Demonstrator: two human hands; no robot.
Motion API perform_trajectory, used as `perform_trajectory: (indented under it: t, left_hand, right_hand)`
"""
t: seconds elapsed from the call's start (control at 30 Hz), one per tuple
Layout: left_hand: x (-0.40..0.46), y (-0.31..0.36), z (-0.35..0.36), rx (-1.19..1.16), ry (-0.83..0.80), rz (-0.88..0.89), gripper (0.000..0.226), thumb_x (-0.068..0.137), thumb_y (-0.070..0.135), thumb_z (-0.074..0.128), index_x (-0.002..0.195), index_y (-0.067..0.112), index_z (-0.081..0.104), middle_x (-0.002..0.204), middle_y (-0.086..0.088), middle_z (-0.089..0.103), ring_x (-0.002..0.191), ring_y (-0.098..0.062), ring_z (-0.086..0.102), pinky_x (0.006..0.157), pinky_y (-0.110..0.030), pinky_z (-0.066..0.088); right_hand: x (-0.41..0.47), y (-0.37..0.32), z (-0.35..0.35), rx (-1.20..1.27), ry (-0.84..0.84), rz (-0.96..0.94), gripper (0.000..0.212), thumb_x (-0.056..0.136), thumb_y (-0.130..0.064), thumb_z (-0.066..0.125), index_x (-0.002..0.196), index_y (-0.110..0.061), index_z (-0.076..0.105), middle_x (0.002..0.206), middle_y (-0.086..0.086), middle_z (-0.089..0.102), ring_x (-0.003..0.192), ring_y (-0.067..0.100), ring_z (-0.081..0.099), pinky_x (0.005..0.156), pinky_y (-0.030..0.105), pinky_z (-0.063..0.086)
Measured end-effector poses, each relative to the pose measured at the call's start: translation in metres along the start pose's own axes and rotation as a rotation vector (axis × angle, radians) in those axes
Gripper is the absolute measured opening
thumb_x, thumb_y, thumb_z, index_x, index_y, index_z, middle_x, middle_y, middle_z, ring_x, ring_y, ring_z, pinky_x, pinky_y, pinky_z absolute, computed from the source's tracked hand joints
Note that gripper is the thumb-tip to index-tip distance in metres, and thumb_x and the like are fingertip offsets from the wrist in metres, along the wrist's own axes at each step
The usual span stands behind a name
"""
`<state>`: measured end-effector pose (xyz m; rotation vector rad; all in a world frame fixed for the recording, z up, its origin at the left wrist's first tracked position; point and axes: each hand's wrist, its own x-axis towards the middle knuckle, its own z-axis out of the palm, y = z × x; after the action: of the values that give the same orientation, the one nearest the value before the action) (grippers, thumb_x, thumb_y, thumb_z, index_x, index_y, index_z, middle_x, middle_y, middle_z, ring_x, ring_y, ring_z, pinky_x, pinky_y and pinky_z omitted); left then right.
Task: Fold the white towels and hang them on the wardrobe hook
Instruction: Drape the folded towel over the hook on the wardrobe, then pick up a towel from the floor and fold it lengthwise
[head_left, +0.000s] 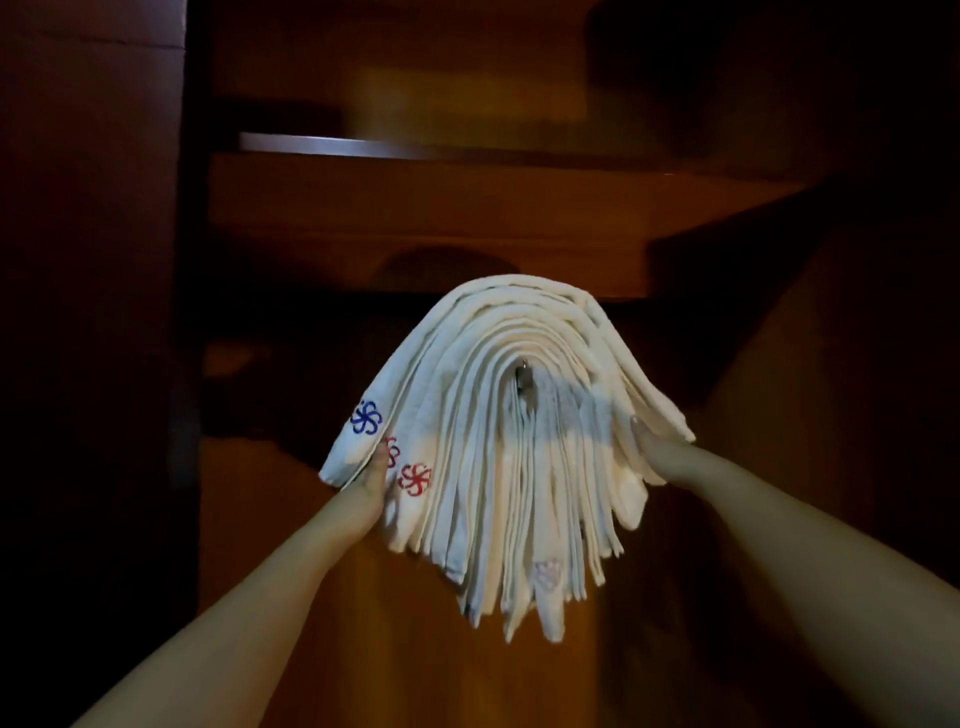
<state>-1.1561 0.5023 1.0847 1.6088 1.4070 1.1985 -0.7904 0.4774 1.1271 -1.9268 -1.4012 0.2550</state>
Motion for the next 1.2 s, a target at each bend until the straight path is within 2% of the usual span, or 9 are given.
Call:
perform_trajectory:
  t: [0.07, 0.17, 0.27, 0.37, 0.43, 0.83, 0.93, 1.07, 1.2]
  left_hand:
    - [-0.014, -0.009, -0.001, 0.02, 0.006, -0.045, 0.092, 0.089, 0.078, 0.015, 0.155, 0.016, 0.031, 0.158, -0.019, 0.033, 0.145, -0.035, 0.032, 0.118, -0.049, 0.025]
    - [-0.054, -0.015, -0.004, 0.046, -0.056, 0.024, 0.083, 0.091, 0.077, 0.018, 0.155, 0.026, 0.032, 0.156, -0.012, 0.038, 0.143, -0.032, 0.035, 0.117, -0.047, 0.027]
    - [-0.104, -0.024, -0.002, 0.055, -0.097, 0.105, 0.065, 0.101, 0.064, 0.024, 0.151, 0.025, 0.039, 0.153, -0.011, 0.043, 0.141, -0.03, 0.039, 0.113, -0.042, 0.031]
    - [-0.152, -0.038, 0.007, 0.154, -0.2, 0.15, 0.052, 0.103, 0.053, 0.041, 0.147, 0.026, 0.045, 0.149, -0.003, 0.049, 0.135, -0.023, 0.046, 0.1, -0.036, 0.038]
    - [-0.182, -0.051, 0.013, 0.237, -0.266, 0.18, 0.051, 0.101, 0.047, 0.049, 0.147, 0.026, 0.045, 0.149, 0.002, 0.049, 0.133, -0.018, 0.048, 0.095, -0.031, 0.038]
    - [-0.301, -0.127, 0.101, 0.371, -0.691, 0.245, 0.054, 0.099, 0.047, 0.054, 0.146, 0.023, 0.045, 0.147, 0.002, 0.049, 0.13, -0.015, 0.05, 0.091, -0.027, 0.04]
    - [-0.328, -0.155, 0.155, 0.389, -0.796, 0.234, 0.053, 0.1, 0.044, 0.053, 0.147, 0.022, 0.043, 0.148, -0.001, 0.048, 0.131, -0.015, 0.047, 0.093, -0.025, 0.039]
    - [-0.368, -0.186, 0.239, 0.415, -0.953, 0.174, 0.047, 0.101, 0.042, 0.051, 0.145, 0.025, 0.046, 0.145, 0.002, 0.049, 0.113, -0.004, 0.049, 0.079, -0.02, 0.039]
    - [-0.411, -0.207, 0.336, 0.416, -1.049, 0.06, 0.045, 0.1, 0.042, 0.054, 0.142, 0.026, 0.051, 0.139, 0.004, 0.055, 0.125, -0.012, 0.051, 0.093, -0.028, 0.038]
  right_hand:
    - [-0.016, 0.019, 0.006, -0.105, 0.01, 0.099, 0.1, 0.085, -0.081, -0.005, 0.16, -0.018, 0.016, 0.167, 0.013, 0.011, 0.154, 0.034, 0.011, 0.124, 0.052, 0.009]
    - [-0.028, 0.049, 0.016, -0.082, -0.012, 0.163, 0.096, 0.089, -0.082, 0.006, 0.16, -0.018, 0.022, 0.165, 0.012, 0.021, 0.152, 0.034, 0.019, 0.124, 0.051, 0.015]
    - [-0.101, 0.04, 0.03, -0.041, -0.108, 0.043, 0.134, 0.053, -0.106, 0.01, 0.152, -0.021, 0.042, 0.159, 0.006, 0.038, 0.145, 0.028, 0.038, 0.121, 0.049, 0.026]
    - [-0.199, 0.02, 0.048, -0.054, -0.131, 0.001, 0.073, 0.1, -0.066, 0.027, 0.149, -0.015, 0.045, 0.155, 0.007, 0.043, 0.142, 0.026, 0.042, 0.118, 0.041, 0.03]
    - [-0.243, 0.024, 0.062, -0.086, -0.146, -0.011, 0.056, 0.107, -0.049, 0.032, 0.149, -0.015, 0.044, 0.154, 0.008, 0.045, 0.14, 0.026, 0.043, 0.114, 0.038, 0.034]
    - [-0.437, 0.166, 0.1, -0.162, -0.273, 0.087, 0.064, 0.1, -0.055, 0.048, 0.154, -0.025, 0.035, 0.161, 0.0, 0.033, 0.146, 0.019, 0.035, 0.117, 0.037, 0.029]
    - [-0.472, 0.221, 0.105, -0.156, -0.277, 0.202, 0.065, 0.1, -0.056, 0.048, 0.154, -0.023, 0.034, 0.16, 0.0, 0.034, 0.144, 0.018, 0.036, 0.114, 0.031, 0.028]
    - [-0.524, 0.304, 0.114, -0.042, -0.253, 0.361, 0.061, 0.1, -0.049, 0.053, 0.152, -0.018, 0.04, 0.154, 0.003, 0.042, 0.14, 0.018, 0.04, 0.102, 0.021, 0.026]
    - [-0.559, 0.394, 0.116, -0.02, -0.273, 0.527, 0.058, 0.1, -0.043, 0.055, 0.148, -0.012, 0.046, 0.153, 0.007, 0.045, 0.14, 0.022, 0.041, 0.107, 0.025, 0.03]
